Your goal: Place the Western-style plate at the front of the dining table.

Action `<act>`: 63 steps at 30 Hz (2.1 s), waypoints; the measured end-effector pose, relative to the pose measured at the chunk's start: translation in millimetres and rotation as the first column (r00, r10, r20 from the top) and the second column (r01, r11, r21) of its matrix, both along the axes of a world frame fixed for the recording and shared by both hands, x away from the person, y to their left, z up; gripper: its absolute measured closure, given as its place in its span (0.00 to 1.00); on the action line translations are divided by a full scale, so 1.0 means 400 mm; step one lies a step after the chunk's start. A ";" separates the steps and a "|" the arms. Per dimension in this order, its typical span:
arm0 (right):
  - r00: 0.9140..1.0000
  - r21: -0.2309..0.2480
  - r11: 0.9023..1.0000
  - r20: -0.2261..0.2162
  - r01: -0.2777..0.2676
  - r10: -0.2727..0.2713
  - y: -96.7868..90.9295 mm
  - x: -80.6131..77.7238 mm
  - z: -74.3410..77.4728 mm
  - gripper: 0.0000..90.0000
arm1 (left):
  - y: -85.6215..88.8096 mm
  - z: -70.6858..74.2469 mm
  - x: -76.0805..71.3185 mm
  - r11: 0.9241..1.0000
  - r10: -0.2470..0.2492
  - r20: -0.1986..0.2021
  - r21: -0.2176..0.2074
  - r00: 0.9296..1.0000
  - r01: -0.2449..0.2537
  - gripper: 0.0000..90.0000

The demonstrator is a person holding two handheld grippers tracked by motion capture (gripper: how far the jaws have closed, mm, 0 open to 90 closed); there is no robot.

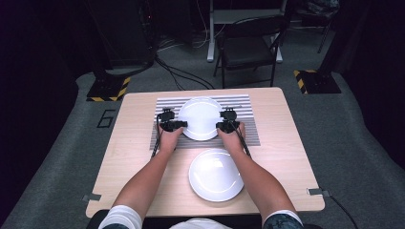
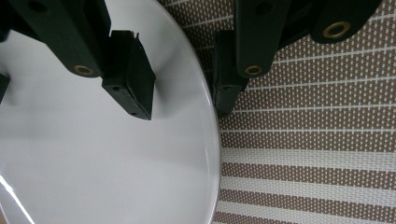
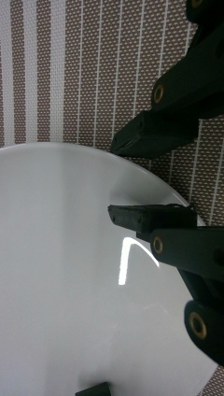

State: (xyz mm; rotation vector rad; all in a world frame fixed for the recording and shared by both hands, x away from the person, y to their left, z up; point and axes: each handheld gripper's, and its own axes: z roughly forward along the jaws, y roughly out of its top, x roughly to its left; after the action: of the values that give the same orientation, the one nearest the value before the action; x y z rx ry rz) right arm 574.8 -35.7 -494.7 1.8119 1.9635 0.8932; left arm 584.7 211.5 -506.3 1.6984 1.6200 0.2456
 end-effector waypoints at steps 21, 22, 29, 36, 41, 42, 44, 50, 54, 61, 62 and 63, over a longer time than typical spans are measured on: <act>0.999 0.019 1.000 -0.034 0.013 -0.012 0.003 0.009 -0.004 0.69 | -0.001 -0.009 0.008 1.000 -0.013 -0.007 0.017 1.000 0.013 0.64; 0.999 0.022 1.000 -0.034 0.012 -0.011 0.002 0.010 -0.005 0.69 | -0.002 -0.009 0.009 1.000 -0.013 -0.008 0.018 1.000 0.013 0.64; 0.998 0.041 0.999 -0.054 0.023 -0.021 0.000 0.013 -0.010 0.67 | -0.006 -0.008 0.011 0.999 -0.016 -0.006 0.034 1.000 0.016 0.64; 0.996 0.072 0.997 -0.081 0.032 -0.026 -0.007 0.018 -0.016 0.64 | -0.006 -0.008 0.012 0.999 -0.020 -0.005 0.037 1.000 0.020 0.64; 0.997 0.068 0.997 -0.079 0.029 -0.024 -0.008 0.018 -0.015 0.64 | -0.006 -0.008 0.011 0.999 -0.018 -0.004 0.039 1.000 0.018 0.64; 0.996 0.070 0.997 -0.082 0.032 -0.027 -0.007 0.017 -0.015 0.64 | -0.006 -0.008 0.011 0.999 -0.015 -0.006 0.036 1.000 0.015 0.64; 0.997 0.059 0.998 -0.079 0.025 -0.021 -0.009 0.016 -0.014 0.64 | -0.002 -0.008 0.011 0.999 -0.016 -0.011 0.031 1.000 0.017 0.64; 0.998 0.041 0.999 -0.063 0.022 -0.019 -0.012 0.006 -0.002 0.65 | -0.001 -0.001 0.007 0.999 -0.024 0.018 0.044 1.000 0.024 0.60; 0.999 0.041 0.999 -0.033 0.005 -0.004 -0.023 0.001 0.009 0.64 | 0.007 0.006 0.001 0.999 -0.032 0.034 0.037 0.999 0.030 0.58; 1.000 0.094 0.996 -0.016 0.005 -0.003 -0.045 -0.015 0.023 0.57 | 0.021 0.014 -0.010 0.999 -0.048 0.010 0.017 0.999 0.048 0.59; 1.000 0.092 0.996 -0.009 -0.004 0.005 -0.048 -0.018 0.023 0.57 | 0.022 0.016 -0.014 0.999 -0.051 0.015 0.013 0.999 0.051 0.59; 1.000 0.093 0.996 -0.005 -0.008 0.008 -0.051 -0.022 0.024 0.57 | 0.024 0.018 -0.016 0.998 -0.054 0.020 0.011 0.998 0.054 0.59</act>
State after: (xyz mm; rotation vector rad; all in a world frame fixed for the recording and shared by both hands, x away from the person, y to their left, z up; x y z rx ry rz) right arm 565.8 -56.1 -484.9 1.8602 1.9642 0.9983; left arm 578.3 221.2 -499.1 1.7394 1.5585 0.2438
